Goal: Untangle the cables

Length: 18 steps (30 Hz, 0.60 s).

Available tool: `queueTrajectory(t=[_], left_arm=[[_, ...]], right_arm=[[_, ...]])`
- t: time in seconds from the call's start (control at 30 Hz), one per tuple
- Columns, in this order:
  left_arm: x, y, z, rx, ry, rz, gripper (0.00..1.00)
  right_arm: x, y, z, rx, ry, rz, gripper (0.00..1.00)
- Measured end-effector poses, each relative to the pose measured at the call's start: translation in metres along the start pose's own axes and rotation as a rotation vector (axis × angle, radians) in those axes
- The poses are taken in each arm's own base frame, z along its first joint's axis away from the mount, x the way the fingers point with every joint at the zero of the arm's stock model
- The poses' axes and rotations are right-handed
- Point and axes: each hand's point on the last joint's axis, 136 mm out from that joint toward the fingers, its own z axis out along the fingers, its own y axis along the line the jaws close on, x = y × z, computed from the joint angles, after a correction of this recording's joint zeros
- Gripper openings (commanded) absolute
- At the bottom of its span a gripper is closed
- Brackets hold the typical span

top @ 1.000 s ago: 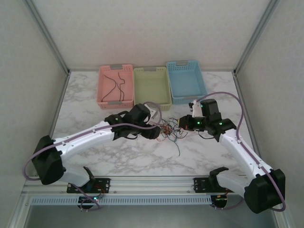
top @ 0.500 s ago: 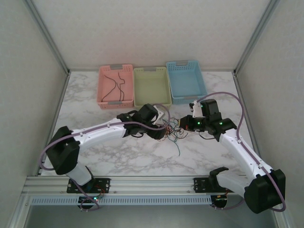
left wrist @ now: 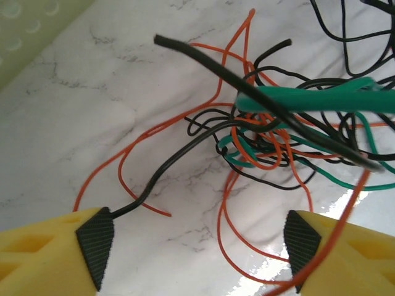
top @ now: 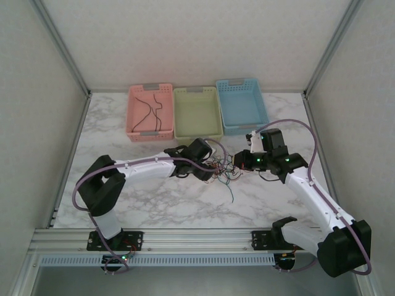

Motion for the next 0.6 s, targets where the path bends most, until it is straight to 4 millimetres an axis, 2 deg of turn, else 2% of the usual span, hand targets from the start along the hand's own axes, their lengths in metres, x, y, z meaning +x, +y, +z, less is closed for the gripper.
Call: queueTrajectory(t=[0.07,0.1,0.13,0.2,0.23,0.33,0.43,0.6], left_arm=[[-0.003,0.002,0.000,-0.012,-0.015,0.000,0.64],[-0.006,0.003,0.000,-0.017,-0.027,-0.003,0.57],[-0.007,0.004,0.001,-0.024,-0.035,-0.006,0.46],[-0.005,0.007,0.002,-0.039,-0.036,-0.006,0.09],[-0.003,0.009,0.003,-0.050,-0.032,-0.006,0.01],[0.007,0.015,0.004,-0.079,-0.019,-0.019,0.00],[0.026,0.023,-0.001,-0.107,-0.004,-0.046,0.00],[0.051,0.039,-0.028,-0.146,-0.007,-0.144,0.00]], right_arm=[[0.000,-0.001,0.000,0.005,-0.003,-0.004,0.00],[-0.001,-0.001,0.000,0.008,-0.003,-0.006,0.00],[-0.001,-0.002,0.000,0.011,-0.004,-0.007,0.00],[-0.001,-0.003,0.000,0.015,-0.005,-0.008,0.00],[0.000,-0.003,0.000,0.015,-0.004,-0.009,0.00],[-0.001,-0.003,-0.003,0.021,-0.012,-0.011,0.00],[-0.003,-0.003,-0.012,0.032,-0.037,-0.013,0.00],[-0.017,-0.006,-0.036,0.050,-0.131,0.000,0.00]])
